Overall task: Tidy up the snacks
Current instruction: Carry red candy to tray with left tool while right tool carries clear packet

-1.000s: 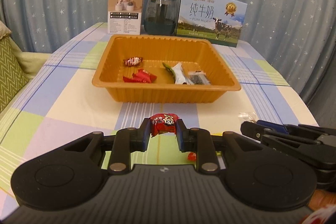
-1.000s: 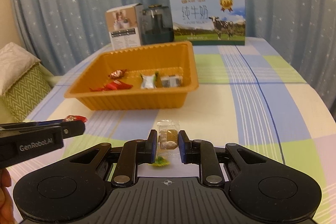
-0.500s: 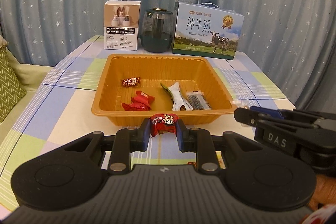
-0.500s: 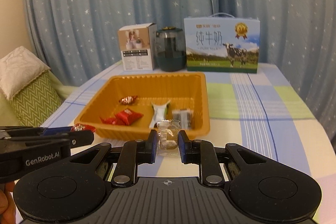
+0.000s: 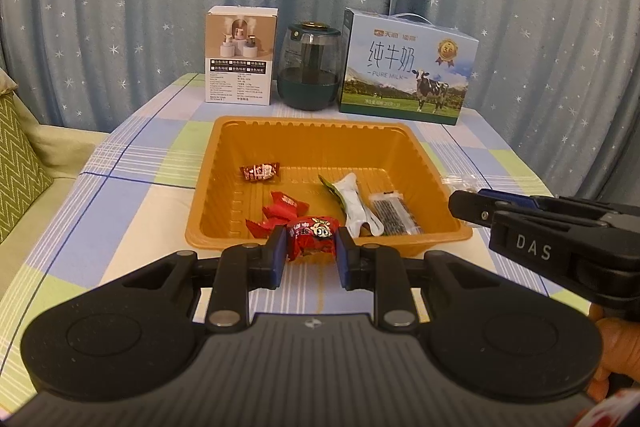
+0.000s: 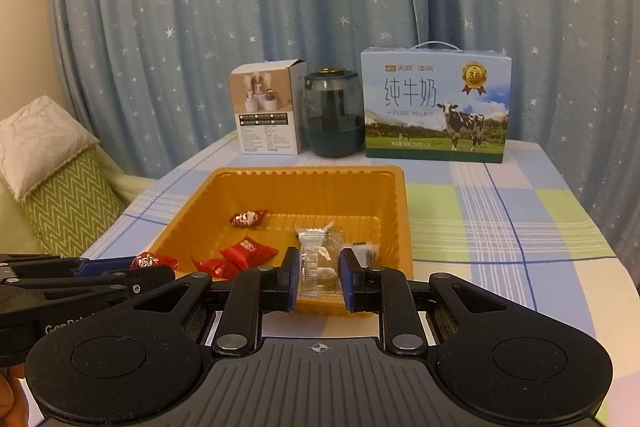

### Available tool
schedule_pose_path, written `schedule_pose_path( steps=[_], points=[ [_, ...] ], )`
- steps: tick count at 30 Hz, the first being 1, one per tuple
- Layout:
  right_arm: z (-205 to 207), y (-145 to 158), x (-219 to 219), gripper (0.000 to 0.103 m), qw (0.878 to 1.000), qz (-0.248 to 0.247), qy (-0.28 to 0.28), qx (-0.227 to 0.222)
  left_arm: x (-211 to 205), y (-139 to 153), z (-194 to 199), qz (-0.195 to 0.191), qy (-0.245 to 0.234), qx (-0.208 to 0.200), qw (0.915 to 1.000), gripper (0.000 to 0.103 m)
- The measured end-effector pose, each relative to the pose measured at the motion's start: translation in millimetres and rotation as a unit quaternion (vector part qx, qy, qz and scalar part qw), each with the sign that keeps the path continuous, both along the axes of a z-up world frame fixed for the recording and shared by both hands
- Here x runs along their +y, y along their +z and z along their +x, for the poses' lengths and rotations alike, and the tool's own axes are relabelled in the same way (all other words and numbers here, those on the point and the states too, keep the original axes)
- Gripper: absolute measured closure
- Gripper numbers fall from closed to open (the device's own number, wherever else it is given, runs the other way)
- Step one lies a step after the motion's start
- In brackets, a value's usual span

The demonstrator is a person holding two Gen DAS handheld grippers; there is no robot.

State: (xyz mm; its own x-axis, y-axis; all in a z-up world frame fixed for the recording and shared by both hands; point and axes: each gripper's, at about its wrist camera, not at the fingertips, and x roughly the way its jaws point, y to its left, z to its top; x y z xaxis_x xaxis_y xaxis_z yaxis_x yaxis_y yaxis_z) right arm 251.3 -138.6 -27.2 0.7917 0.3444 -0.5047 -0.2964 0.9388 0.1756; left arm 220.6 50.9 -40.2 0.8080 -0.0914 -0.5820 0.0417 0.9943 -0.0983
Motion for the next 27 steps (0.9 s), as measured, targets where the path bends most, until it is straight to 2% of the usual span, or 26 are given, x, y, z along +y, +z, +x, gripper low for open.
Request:
schedule_pose_path(
  steps=[17, 27],
  points=[
    [44.5, -8.6, 10.7, 0.081, 1.000, -0.007, 0.000, -0.002, 11.6, 4.4, 41.3, 0.000, -0.002, -0.007, 1.0000, 0.080],
    [69.4, -17.3, 17.3, 0.081, 1.000, -0.014, 0.003, 0.000, 21.4, -4.4, 72.8, -0.005, 0.007, 0.003, 1.0000, 0.080]
  ],
)
